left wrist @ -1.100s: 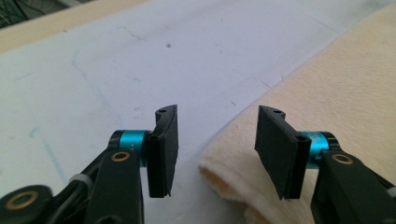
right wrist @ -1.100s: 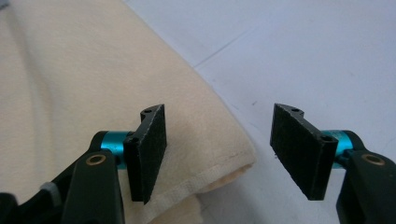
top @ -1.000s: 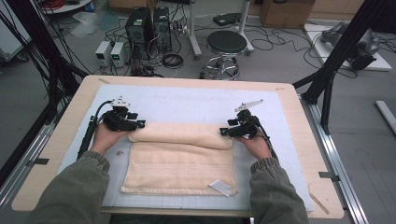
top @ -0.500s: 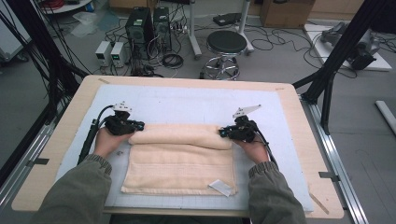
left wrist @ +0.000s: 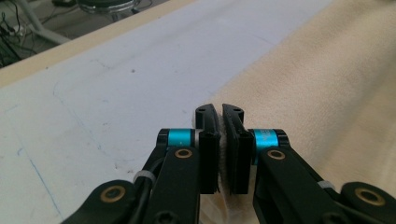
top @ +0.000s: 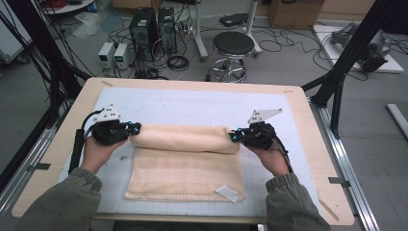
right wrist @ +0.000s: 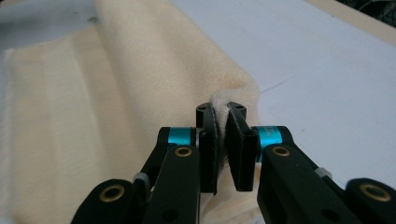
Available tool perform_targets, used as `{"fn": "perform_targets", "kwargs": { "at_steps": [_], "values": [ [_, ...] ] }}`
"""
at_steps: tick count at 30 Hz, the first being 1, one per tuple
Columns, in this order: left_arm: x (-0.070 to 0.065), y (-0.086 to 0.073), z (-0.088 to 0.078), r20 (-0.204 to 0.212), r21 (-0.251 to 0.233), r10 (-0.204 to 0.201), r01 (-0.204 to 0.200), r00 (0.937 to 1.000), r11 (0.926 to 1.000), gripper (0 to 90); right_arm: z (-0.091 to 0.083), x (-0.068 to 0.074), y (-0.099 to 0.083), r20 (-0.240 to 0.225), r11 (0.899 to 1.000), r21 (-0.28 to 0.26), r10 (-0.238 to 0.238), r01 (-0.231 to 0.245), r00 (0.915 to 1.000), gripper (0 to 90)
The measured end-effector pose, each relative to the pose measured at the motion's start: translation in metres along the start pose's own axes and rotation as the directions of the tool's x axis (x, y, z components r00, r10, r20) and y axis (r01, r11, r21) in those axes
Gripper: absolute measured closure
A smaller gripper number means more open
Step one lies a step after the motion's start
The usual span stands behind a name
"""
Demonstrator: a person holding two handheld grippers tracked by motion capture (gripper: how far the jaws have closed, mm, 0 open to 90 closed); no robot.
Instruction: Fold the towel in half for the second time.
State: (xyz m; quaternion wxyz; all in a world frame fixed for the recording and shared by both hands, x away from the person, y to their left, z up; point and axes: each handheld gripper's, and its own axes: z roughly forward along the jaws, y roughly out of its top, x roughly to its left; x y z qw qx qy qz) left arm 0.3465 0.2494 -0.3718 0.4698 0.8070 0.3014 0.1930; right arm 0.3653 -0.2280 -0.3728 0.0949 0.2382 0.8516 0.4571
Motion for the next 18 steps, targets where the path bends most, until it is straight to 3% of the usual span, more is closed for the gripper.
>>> {"fn": "perform_targets", "kwargs": {
  "at_steps": [4,7,9,11,13,15,18],
  "values": [
    [-0.031,-0.011,-0.031,0.049,-0.018,0.065,-0.065,0.9966,0.9978,85.1,-0.024,0.030,0.001,-0.018,0.998,-0.005,-0.059,0.059,0.9981,83.7],
    [-0.056,-0.032,-0.050,0.147,0.000,0.092,-0.093,0.9849,0.9957,83.5,-0.039,0.055,-0.013,-0.085,0.997,-0.009,-0.076,0.075,0.9935,78.7],
    [-0.065,-0.042,-0.057,0.162,0.008,0.105,-0.108,0.9812,0.9942,73.7,-0.046,0.064,-0.027,-0.107,0.998,-0.012,-0.058,0.057,0.9926,71.3],
    [-0.065,-0.044,-0.060,0.157,0.012,0.107,-0.110,0.9818,0.9938,70.7,-0.048,0.064,-0.037,-0.107,0.999,-0.009,-0.037,0.036,0.9936,69.3],
    [-0.059,-0.041,-0.055,0.134,0.024,0.094,-0.099,0.9865,0.9948,66.6,-0.046,0.058,-0.041,-0.087,1.000,-0.004,-0.020,0.020,0.9960,66.2],
    [-0.051,-0.038,-0.047,0.108,0.033,0.101,-0.105,0.9890,0.9940,62.9,-0.039,0.052,-0.040,-0.067,1.000,0.011,-0.017,0.018,0.9976,62.6],
    [-0.040,-0.036,-0.029,0.082,0.039,0.077,-0.081,0.9936,0.9960,58.0,-0.026,0.039,-0.036,-0.034,1.000,0.020,-0.004,0.005,0.9994,57.2]
  ]
}}
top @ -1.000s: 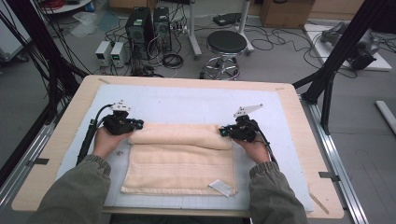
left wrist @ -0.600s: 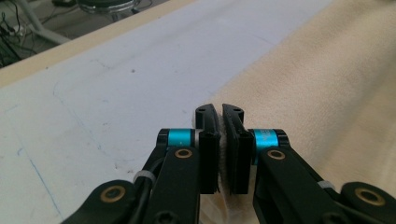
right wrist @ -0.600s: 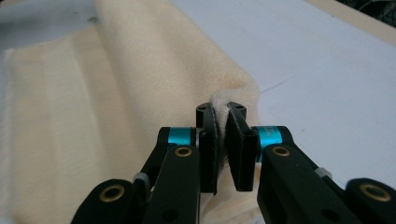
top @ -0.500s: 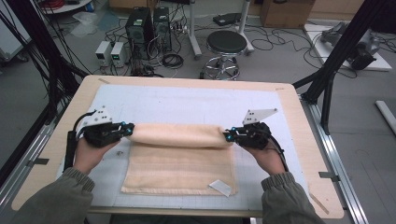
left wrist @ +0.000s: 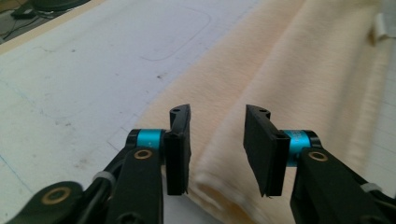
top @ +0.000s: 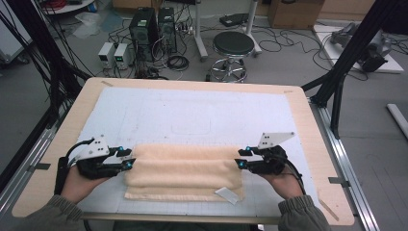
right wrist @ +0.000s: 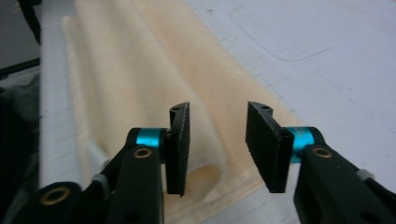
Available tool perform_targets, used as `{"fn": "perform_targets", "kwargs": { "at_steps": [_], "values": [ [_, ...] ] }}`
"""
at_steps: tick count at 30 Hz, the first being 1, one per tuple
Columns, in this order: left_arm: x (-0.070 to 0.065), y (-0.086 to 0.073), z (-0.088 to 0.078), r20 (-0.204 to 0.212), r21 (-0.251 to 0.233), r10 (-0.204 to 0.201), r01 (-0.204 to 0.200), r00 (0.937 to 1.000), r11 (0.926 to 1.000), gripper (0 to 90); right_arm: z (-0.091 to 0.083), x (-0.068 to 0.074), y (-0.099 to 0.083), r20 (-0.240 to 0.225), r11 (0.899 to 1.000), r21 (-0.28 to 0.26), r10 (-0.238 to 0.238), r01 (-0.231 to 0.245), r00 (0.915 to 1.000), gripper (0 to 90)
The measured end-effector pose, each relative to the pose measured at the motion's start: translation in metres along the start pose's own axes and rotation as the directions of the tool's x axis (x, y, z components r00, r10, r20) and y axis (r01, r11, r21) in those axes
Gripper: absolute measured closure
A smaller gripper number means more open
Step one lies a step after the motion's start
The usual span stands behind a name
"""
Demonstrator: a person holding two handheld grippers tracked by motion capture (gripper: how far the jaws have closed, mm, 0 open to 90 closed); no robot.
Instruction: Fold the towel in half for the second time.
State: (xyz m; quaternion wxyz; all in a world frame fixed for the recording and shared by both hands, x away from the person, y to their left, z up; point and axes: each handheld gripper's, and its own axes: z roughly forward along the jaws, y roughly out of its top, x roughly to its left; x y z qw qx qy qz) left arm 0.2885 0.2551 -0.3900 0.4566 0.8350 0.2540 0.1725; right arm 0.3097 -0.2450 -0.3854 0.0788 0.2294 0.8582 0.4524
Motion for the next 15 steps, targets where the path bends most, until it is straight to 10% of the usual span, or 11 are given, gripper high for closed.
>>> {"fn": "perform_targets", "kwargs": {
  "at_steps": [7,12,15],
  "values": [
    [0.035,-0.008,0.034,-0.066,0.026,-0.110,0.112,0.9917,0.9934,52.0,0.028,-0.035,0.004,0.050,0.998,0.031,0.049,-0.051,0.9975,45.2],
    [0.038,-0.015,0.056,-0.002,0.122,-0.158,0.157,0.9874,0.9800,44.6,0.051,-0.046,-0.005,-0.012,0.990,0.109,0.095,-0.093,0.9954,35.9],
    [0.038,-0.017,0.061,0.041,0.162,-0.181,0.172,0.9826,0.9717,49.0,0.060,-0.047,-0.009,-0.062,0.984,0.142,0.113,-0.104,0.9916,45.6]
  ]
}}
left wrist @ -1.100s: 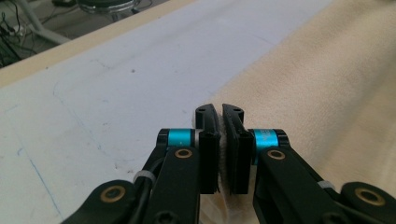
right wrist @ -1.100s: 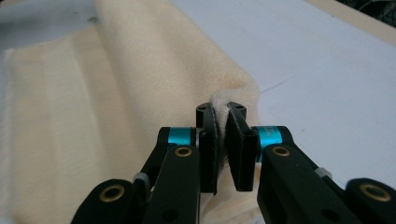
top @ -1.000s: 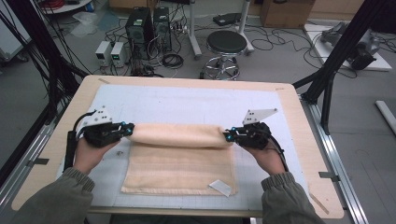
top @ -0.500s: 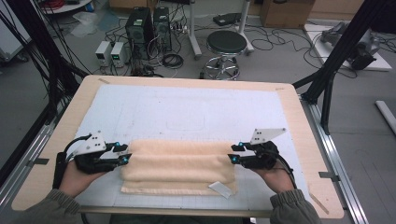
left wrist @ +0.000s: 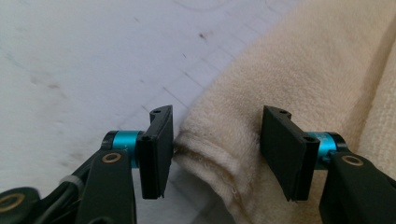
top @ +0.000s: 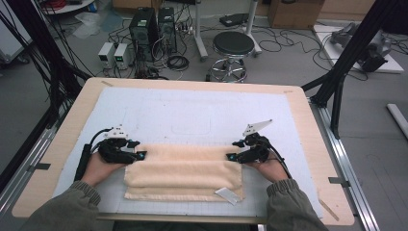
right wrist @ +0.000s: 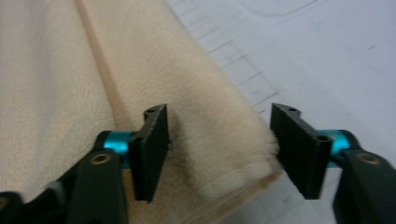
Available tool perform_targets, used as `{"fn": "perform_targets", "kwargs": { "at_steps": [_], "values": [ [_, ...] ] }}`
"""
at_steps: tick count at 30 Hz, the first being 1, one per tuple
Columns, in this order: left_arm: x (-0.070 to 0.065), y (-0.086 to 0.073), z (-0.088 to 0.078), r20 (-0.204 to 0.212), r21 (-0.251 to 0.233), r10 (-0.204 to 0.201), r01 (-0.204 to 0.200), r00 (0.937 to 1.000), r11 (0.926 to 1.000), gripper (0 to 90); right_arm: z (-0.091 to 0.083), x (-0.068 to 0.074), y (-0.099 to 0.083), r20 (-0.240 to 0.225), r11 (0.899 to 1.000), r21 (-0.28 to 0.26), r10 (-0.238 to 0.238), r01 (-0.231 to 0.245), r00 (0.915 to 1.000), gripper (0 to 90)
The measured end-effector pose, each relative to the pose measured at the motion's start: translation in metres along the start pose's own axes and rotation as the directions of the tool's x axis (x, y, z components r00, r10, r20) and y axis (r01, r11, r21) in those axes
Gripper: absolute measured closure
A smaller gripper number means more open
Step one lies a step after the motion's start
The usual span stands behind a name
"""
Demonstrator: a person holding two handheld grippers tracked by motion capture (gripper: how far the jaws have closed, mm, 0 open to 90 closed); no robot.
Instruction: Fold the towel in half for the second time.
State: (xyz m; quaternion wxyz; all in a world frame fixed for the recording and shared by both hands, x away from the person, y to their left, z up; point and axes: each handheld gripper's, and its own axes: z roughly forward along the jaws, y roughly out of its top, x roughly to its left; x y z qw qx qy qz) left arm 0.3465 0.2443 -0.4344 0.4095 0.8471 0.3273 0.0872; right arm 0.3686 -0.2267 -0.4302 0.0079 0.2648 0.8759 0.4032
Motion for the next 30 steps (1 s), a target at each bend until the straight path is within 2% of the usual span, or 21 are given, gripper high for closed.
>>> {"fn": "perform_targets", "kwargs": {
  "at_steps": [2,3,4,6,8,11,14,17,18,19,20,21,23,24,25,27,29,30],
  "values": [
    [0.001,0.000,-0.003,0.015,-0.005,0.003,-0.003,0.9999,1.0000,65.2,0.002,0.002,0.000,-0.040,1.000,0.020,0.000,0.001,0.9992,65.8],
    [0.000,0.001,-0.004,0.014,-0.005,0.001,-0.001,0.9999,1.0000,71.5,0.002,0.003,0.001,-0.050,0.999,0.018,-0.032,0.033,0.9983,72.9],
    [0.000,0.002,-0.005,0.006,-0.005,0.003,-0.003,1.0000,1.0000,75.2,0.000,0.005,0.002,-0.046,0.999,0.022,-0.041,0.042,0.9981,75.6],
    [-0.002,0.007,-0.007,-0.035,-0.028,0.018,-0.019,0.9992,0.9994,78.4,-0.003,0.007,0.005,-0.025,0.998,0.012,-0.060,0.060,0.9979,77.5],
    [-0.002,0.016,-0.009,-0.086,-0.081,0.018,-0.025,0.9961,0.9964,79.2,-0.007,0.005,0.008,0.003,0.998,-0.016,-0.058,0.058,0.9983,77.8],
    [0.004,0.038,-0.011,-0.141,-0.123,0.004,-0.022,0.9901,0.9922,79.5,-0.015,-0.002,0.021,0.067,0.997,-0.048,-0.061,0.064,0.9959,77.9],
    [0.017,0.061,-0.009,-0.179,-0.151,-0.007,-0.020,0.9838,0.9884,79.4,-0.020,-0.015,0.039,0.115,0.995,-0.077,-0.057,0.066,0.9917,77.9],
    [0.034,0.083,-0.002,-0.223,-0.175,-0.025,-0.014,0.9745,0.9845,79.3,-0.022,-0.033,0.058,0.149,0.994,-0.097,-0.041,0.056,0.9880,77.3],
    [0.040,0.089,0.003,-0.239,-0.166,-0.027,-0.014,0.9706,0.9860,78.5,-0.021,-0.040,0.064,0.170,0.993,-0.102,-0.037,0.055,0.9848,74.9],
    [0.046,0.093,0.009,-0.266,-0.145,-0.033,-0.006,0.9635,0.9894,75.4,-0.020,-0.047,0.069,0.199,0.992,-0.109,-0.032,0.055,0.9794,68.5],
    [0.051,0.095,0.014,-0.291,-0.123,-0.051,0.016,0.9554,0.9923,68.7,-0.018,-0.054,0.073,0.241,0.993,-0.112,-0.010,0.038,0.9705,59.3],
    [0.056,0.095,0.018,-0.301,-0.116,-0.075,0.042,0.9507,0.9924,61.6,-0.016,-0.062,0.075,0.271,0.994,-0.109,0.015,0.016,0.9626,54.1],
    [0.060,0.089,0.019,-0.274,-0.096,-0.090,0.066,0.9576,0.9932,57.0,-0.016,-0.070,0.070,0.265,0.992,-0.126,0.056,-0.023,0.9626,51.5],
    [0.060,0.085,0.018,-0.261,-0.088,-0.079,0.058,0.9620,0.9944,56.0,-0.016,-0.071,0.068,0.255,0.993,-0.116,0.065,-0.036,0.9647,49.6],
    [0.058,0.080,0.017,-0.251,-0.089,-0.074,0.053,0.9652,0.9946,55.8,-0.015,-0.069,0.065,0.240,0.994,-0.101,0.055,-0.031,0.9692,49.3],
    [0.055,0.070,0.013,-0.213,-0.097,-0.069,0.049,0.9746,0.9941,54.7,-0.016,-0.062,0.059,0.236,0.996,-0.085,0.021,-0.001,0.9716,48.7],
    [0.047,0.061,0.010,-0.167,-0.083,-0.041,0.028,0.9852,0.9962,54.4,-0.018,-0.052,0.053,0.195,0.996,-0.094,0.017,0.001,0.9807,48.4],
    [0.042,0.056,0.008,-0.153,-0.091,-0.022,0.008,0.9880,0.9959,54.2,-0.019,-0.045,0.049,0.181,0.996,-0.093,0.004,0.013,0.9835,48.4]
  ]
}}
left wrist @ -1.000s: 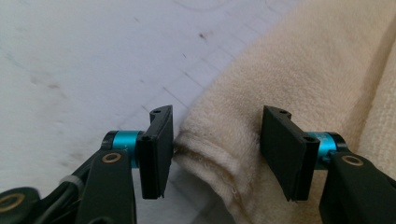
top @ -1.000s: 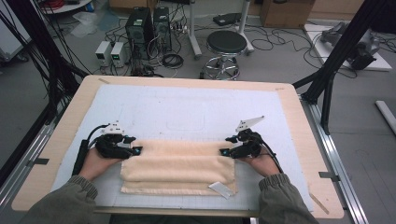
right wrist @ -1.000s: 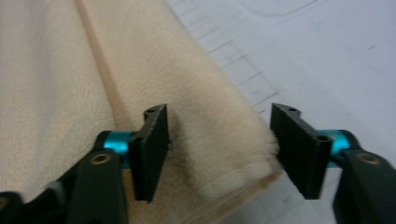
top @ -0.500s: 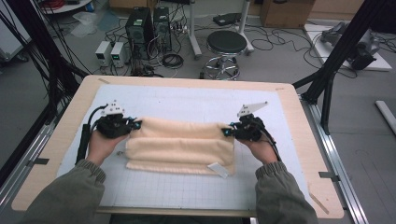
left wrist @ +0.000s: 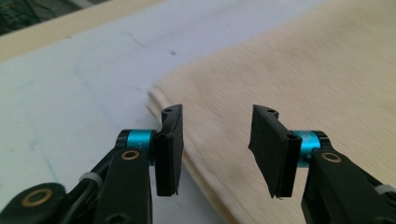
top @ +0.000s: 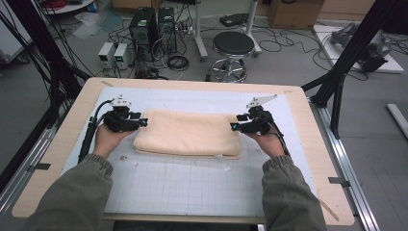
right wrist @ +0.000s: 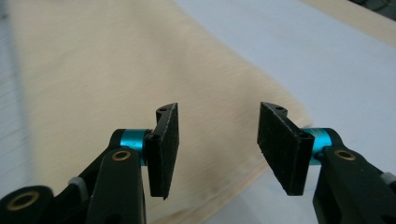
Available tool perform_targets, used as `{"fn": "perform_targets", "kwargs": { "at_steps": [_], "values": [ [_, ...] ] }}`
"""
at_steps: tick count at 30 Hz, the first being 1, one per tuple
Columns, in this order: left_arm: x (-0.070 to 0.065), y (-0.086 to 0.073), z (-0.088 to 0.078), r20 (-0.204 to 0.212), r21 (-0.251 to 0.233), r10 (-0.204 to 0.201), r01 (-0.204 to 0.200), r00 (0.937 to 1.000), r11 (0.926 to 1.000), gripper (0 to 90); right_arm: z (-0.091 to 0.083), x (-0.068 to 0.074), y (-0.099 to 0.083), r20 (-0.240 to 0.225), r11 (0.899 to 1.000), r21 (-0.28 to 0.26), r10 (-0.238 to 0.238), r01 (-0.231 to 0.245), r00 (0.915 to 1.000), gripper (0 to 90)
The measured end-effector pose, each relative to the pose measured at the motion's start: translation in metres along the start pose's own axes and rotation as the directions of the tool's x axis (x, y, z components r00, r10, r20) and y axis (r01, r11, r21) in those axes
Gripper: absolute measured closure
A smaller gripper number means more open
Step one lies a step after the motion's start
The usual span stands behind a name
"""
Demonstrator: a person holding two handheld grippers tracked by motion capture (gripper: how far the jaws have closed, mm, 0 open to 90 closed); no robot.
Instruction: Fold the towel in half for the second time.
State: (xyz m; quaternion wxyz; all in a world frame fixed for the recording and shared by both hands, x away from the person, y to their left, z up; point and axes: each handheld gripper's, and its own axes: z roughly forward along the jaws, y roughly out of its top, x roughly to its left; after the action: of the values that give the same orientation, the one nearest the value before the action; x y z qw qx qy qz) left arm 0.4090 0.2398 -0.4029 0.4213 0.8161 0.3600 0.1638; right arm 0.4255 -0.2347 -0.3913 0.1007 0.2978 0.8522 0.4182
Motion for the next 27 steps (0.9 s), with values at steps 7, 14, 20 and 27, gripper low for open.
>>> {"fn": "perform_targets", "kwargs": {
  "at_steps": [7,14,20,27],
  "values": [
    [-0.027,-0.028,-0.015,0.111,0.002,0.087,-0.088,0.9900,0.9961,53.3,-0.008,0.039,-0.025,-0.107,0.995,0.069,-0.066,0.073,0.9920,42.5],
    [-0.042,-0.038,-0.012,0.129,0.085,0.179,-0.191,0.9754,0.9780,57.5,0.002,0.049,-0.038,-0.117,0.982,0.137,-0.114,0.129,0.9866,51.9],
    [-0.043,-0.048,-0.009,0.119,0.047,0.120,-0.126,0.9857,0.9909,73.9,-0.003,0.039,-0.054,-0.128,0.988,0.079,-0.120,0.131,0.9844,79.2],
    [-0.040,-0.043,-0.019,0.086,-0.005,0.105,-0.105,0.9908,0.9945,70.3,-0.017,0.045,-0.042,-0.165,0.996,-0.062,-0.081,0.071,0.9830,62.7]
  ]
}}
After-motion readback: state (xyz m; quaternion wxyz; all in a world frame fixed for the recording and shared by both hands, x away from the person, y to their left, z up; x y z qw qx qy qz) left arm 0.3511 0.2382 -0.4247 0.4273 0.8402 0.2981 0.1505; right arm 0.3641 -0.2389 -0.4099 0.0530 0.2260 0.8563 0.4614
